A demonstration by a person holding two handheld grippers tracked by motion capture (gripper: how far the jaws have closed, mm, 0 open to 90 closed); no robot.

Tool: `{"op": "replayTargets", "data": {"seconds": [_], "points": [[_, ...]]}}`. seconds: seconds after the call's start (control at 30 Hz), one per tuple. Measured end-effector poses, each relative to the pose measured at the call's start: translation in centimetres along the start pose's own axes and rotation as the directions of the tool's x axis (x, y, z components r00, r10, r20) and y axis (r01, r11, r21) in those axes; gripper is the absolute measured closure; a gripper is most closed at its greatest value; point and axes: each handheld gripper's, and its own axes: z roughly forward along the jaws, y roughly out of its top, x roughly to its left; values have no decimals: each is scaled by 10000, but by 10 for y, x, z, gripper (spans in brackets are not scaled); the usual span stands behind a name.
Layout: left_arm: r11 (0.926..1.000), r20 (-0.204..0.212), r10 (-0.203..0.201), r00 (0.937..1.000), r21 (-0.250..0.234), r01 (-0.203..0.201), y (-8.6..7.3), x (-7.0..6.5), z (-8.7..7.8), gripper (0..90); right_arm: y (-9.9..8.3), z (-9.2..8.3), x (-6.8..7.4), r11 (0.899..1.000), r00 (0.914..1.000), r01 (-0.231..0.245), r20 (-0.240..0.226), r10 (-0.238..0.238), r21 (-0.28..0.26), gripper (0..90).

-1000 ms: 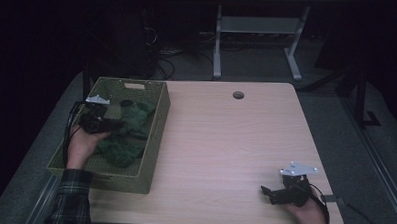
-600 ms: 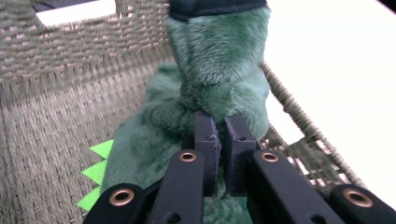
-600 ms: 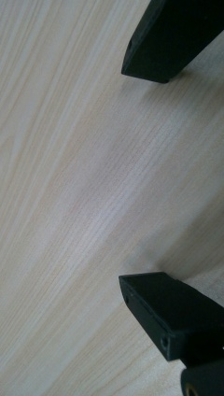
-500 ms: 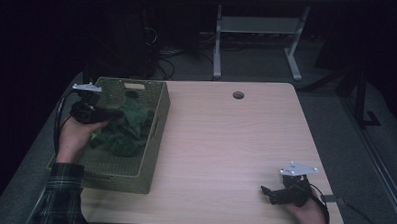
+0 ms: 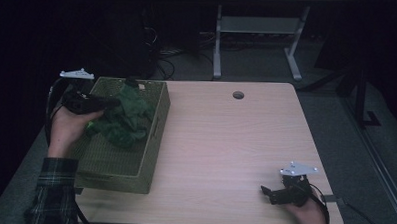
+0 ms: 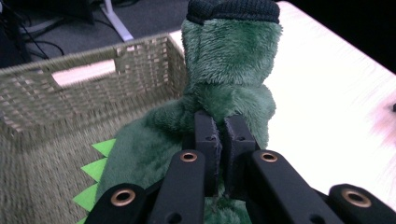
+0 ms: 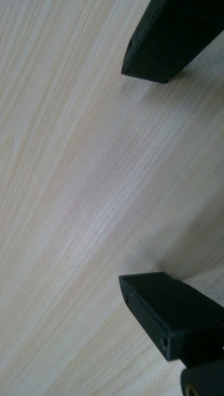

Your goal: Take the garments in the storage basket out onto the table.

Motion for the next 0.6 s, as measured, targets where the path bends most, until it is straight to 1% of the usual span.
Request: {"op": "replayTargets", "data": {"seconds": [0.1, 0.17, 0.2, 0.27, 0.4, 0.43, 0.5, 0.6], "points": [[9998, 11, 125, 9999, -147, -124, 8, -3, -6, 863, 0, 0, 0, 10000, 10000, -2, 0, 2, 2, 15], [9993, 19, 226, 9997, -305, -225, 15, -7, -11, 863, 0, 0, 0, 10000, 10000, -2, 1, 2, -1, 16], [9987, 17, 341, 9994, -367, -340, 19, -9, -14, 863, 0, 0, 0, 10000, 10000, -4, 0, 4, 2, 15], [9980, 44, 370, 9993, -508, -367, 24, -13, -17, 863, 0, 0, 0, 10000, 10000, -2, 0, 2, 0, 15], [9948, 178, 635, 9978, -810, -619, 38, -23, -25, 864, 0, 0, 0, 10000, 10000, -6, -1, 6, 4, 15], [9936, 264, 687, 9973, -917, -660, 41, -26, -27, 864, 0, 0, 0, 10000, 10000, -7, -1, 7, 4, 15], [9919, 262, 816, 9963, -996, -786, 46, -30, -29, 864, 0, 0, 0, 10000, 10000, -3, -2, 3, 2, 15], [9894, 497, 933, 9944, -1167, -870, 53, -37, -30, 864, 0, 0, 0, 10000, 10000, -6, -1, 6, 6, 15]]}}
